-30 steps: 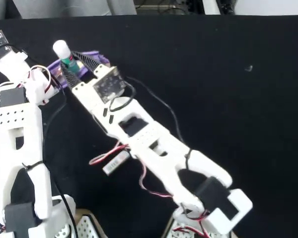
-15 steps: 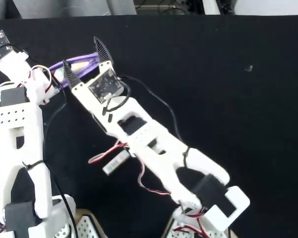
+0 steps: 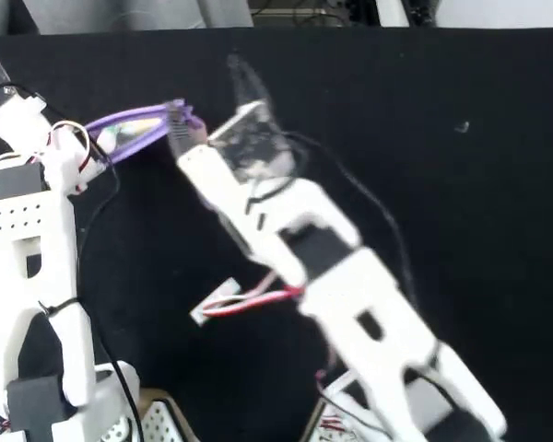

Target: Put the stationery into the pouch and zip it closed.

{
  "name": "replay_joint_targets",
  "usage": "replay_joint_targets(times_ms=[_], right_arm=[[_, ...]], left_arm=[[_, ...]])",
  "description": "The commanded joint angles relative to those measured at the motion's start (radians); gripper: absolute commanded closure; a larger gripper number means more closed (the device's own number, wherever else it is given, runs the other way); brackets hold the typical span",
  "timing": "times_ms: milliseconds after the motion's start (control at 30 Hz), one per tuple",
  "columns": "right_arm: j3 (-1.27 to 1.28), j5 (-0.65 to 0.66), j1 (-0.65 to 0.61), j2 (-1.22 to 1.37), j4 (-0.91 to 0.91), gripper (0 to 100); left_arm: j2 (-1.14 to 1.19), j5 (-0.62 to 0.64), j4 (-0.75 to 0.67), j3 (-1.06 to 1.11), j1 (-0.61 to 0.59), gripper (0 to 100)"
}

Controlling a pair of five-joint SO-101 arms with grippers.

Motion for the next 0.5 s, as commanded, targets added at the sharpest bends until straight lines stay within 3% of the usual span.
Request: replay_joint_targets(times_ms=[0,333,467], right_arm=[[-0.005,0.173,0.032,-0.165,0.23,68.1],[0.061,0.79,-0.054,-0.272,0.875,68.1],[0.139,0.918,-0.126,-0.272,1.03,68.1]], left_arm=[[0.017,0.008,-0.012,0.007,-0.03,97],[0.017,0.008,-0.012,0.007,-0.03,97],[0.017,0.008,-0.012,0.007,-0.03,97]])
